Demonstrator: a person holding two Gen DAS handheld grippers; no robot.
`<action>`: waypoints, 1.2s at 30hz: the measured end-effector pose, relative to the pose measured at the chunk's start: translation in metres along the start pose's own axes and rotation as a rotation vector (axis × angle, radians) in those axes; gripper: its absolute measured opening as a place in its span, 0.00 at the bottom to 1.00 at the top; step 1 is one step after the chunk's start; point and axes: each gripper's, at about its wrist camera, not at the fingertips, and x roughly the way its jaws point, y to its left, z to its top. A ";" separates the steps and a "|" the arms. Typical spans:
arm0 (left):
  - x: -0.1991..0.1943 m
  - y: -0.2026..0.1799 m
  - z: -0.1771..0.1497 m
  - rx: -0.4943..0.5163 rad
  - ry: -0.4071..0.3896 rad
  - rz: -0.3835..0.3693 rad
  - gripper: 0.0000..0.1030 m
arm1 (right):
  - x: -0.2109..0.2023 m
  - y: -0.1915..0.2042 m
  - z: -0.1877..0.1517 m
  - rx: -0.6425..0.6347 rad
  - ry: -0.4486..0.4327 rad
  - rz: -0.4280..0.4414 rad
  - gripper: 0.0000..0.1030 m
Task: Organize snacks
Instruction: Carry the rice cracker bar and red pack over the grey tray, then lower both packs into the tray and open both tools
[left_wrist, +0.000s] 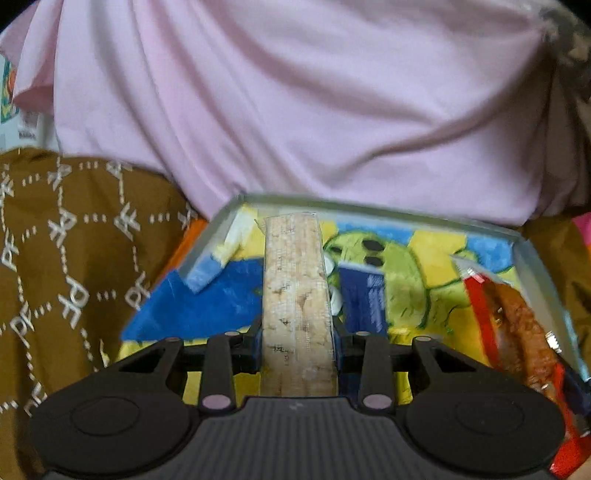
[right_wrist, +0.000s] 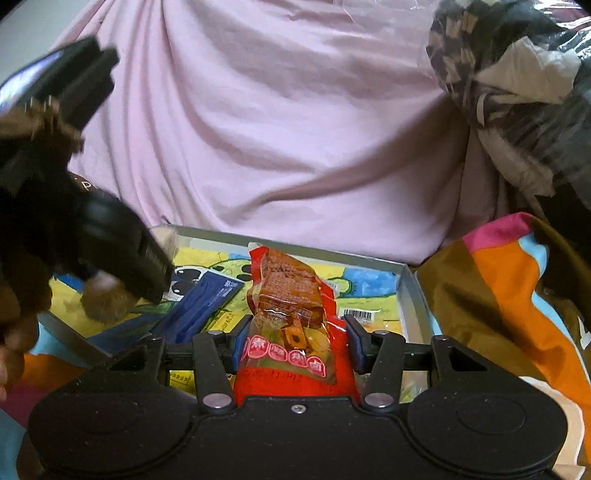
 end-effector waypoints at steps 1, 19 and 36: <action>0.005 0.001 -0.002 -0.008 0.023 0.002 0.36 | 0.000 0.000 0.000 0.003 0.002 0.002 0.51; 0.016 0.011 -0.016 -0.088 0.052 0.022 0.62 | 0.004 0.002 -0.003 0.009 -0.020 0.025 0.89; -0.056 0.031 -0.005 -0.035 -0.101 0.092 0.99 | -0.055 0.000 0.039 -0.003 -0.096 0.002 0.99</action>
